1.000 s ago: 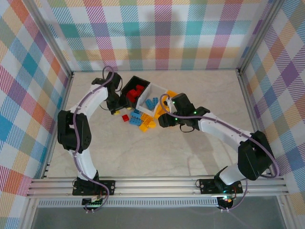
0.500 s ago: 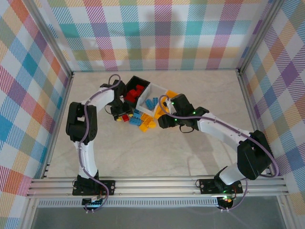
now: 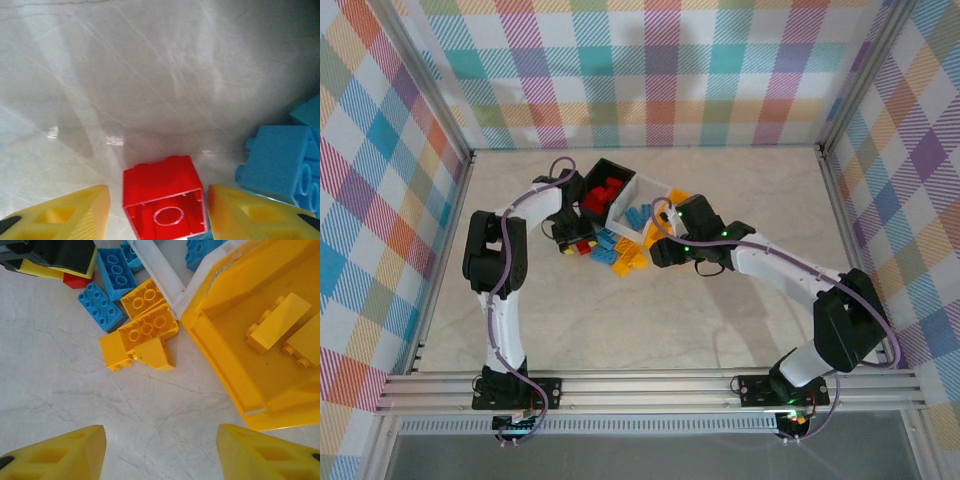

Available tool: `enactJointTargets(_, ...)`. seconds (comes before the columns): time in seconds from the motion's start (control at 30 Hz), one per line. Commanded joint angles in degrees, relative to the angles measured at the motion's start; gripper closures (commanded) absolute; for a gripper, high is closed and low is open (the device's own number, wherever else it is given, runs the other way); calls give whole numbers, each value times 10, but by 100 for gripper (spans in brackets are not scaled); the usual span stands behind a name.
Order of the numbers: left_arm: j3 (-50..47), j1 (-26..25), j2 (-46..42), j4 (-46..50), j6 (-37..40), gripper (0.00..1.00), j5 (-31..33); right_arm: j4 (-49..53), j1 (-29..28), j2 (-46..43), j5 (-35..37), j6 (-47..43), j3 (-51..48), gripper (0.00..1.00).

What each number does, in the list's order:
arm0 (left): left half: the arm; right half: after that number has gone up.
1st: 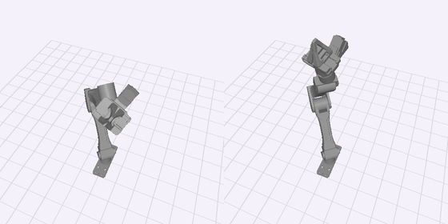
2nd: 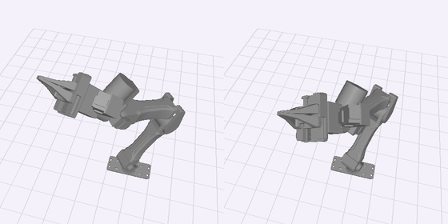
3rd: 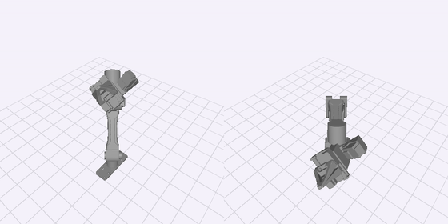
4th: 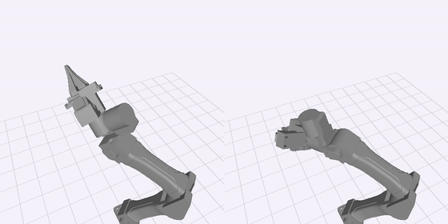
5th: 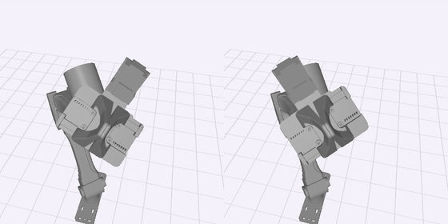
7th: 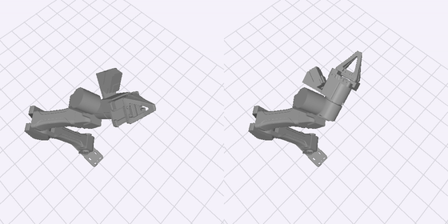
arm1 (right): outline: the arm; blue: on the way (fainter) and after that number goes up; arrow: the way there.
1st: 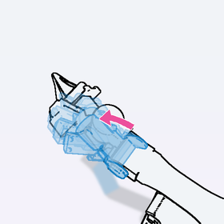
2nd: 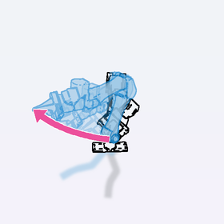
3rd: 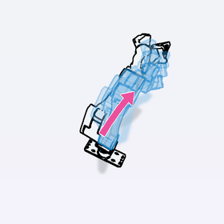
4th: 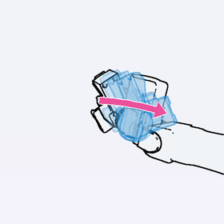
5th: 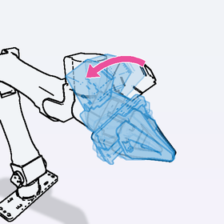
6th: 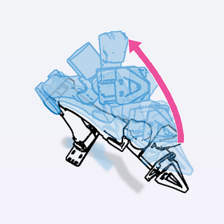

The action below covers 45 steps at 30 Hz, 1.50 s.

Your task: Sort the legos into containers by color

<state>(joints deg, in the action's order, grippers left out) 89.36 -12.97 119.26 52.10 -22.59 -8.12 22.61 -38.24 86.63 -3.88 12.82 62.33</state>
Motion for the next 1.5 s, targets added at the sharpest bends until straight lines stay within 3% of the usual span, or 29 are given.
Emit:
enactJointTargets(0.0, -11, 14, 5, 7, 10, 48, 21, 3, -2, 5, -3, -4, 14, 39)
enactJointTargets(0.37, -11, 26, 7, -1, 17, 55, 17, 1, -3, 0, -2, 7, 7, 39)
enactJointTargets(0.6, -3, 27, 8, 4, 18, 71, 9, 5, -3, -3, 2, 5, 9, 39)
enactJointTargets(0.9, 29, 31, -42, 23, 8, 71, -33, 4, -4, -11, 1, 0, 1, 39)
enactJointTargets(1.1, 156, 30, -12, 26, -13, 69, -62, 12, -3, -23, 3, -14, -8, 39)
enactJointTargets(1.47, 479, 16, 178, 66, -61, 66, -54, 36, -3, -60, 17, -61, -27, 38)
